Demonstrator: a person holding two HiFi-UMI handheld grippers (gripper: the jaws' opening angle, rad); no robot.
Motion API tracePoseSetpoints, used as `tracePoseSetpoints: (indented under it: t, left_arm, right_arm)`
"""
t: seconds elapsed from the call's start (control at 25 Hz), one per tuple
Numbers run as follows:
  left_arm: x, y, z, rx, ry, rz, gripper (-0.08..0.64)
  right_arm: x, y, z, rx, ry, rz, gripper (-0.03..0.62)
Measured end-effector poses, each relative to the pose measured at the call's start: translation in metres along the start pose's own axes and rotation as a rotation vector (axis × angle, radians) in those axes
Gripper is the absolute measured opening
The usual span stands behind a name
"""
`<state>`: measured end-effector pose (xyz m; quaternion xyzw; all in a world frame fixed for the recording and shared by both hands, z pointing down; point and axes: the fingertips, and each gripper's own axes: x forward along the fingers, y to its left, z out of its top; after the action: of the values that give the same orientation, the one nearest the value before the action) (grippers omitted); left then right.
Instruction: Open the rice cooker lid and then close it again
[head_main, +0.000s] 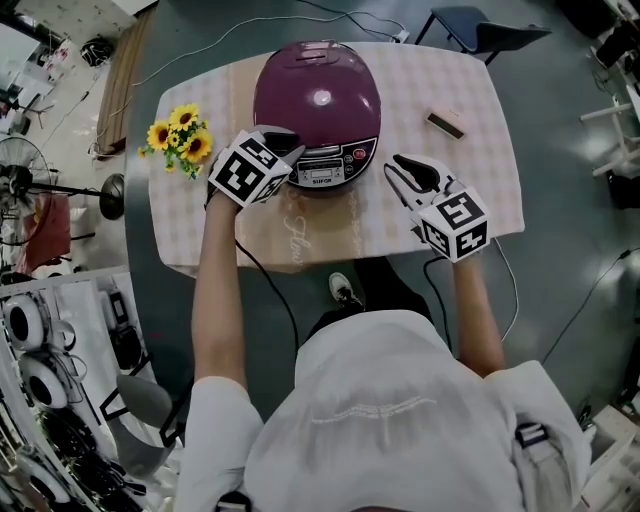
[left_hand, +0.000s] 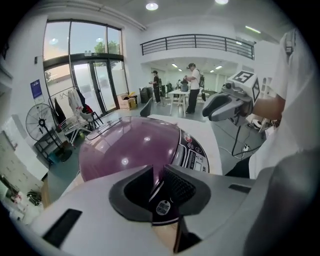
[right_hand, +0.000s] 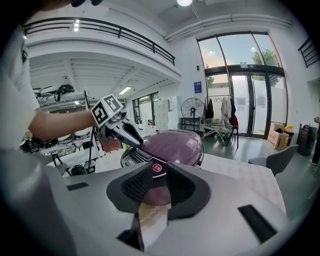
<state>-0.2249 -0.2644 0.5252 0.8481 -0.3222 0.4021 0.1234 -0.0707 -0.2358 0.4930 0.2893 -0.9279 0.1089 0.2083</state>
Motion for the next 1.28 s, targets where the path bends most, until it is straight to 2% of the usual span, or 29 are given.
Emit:
tracePoseSetpoints:
  t: [0.32,0.52,0.84,1.04,1.28]
  left_arm:
    - [0.004,-0.002,-0.001,0.036,0.100,0.005,0.075]
    - [0.003,-0.002,-0.001,0.002,0.108,-0.018,0.074]
    - [0.005,-0.003,-0.002,0.024,0.168,-0.051,0.072]
    - [0.004,-0.003,-0.002,0.008,0.150,-0.037,0.072]
    - [0.005,-0.002,-0.003,0.005,0.066,-0.030,0.072]
  right_arm:
    - [0.004,0.001,-0.002,0.003,0.010,0.006,0.100]
    - [0.009,0.004,-0.004,0.004,0.015,0.017,0.100]
    - [0.017,0.011,-0.003,0.012,0.006,0.035,0.100]
    - [0.018,0.008,-0.002,0.021,0.004,0.033,0.100]
    - [0.016,0.000,0.012,-0.003,-0.020,0.011,0.100]
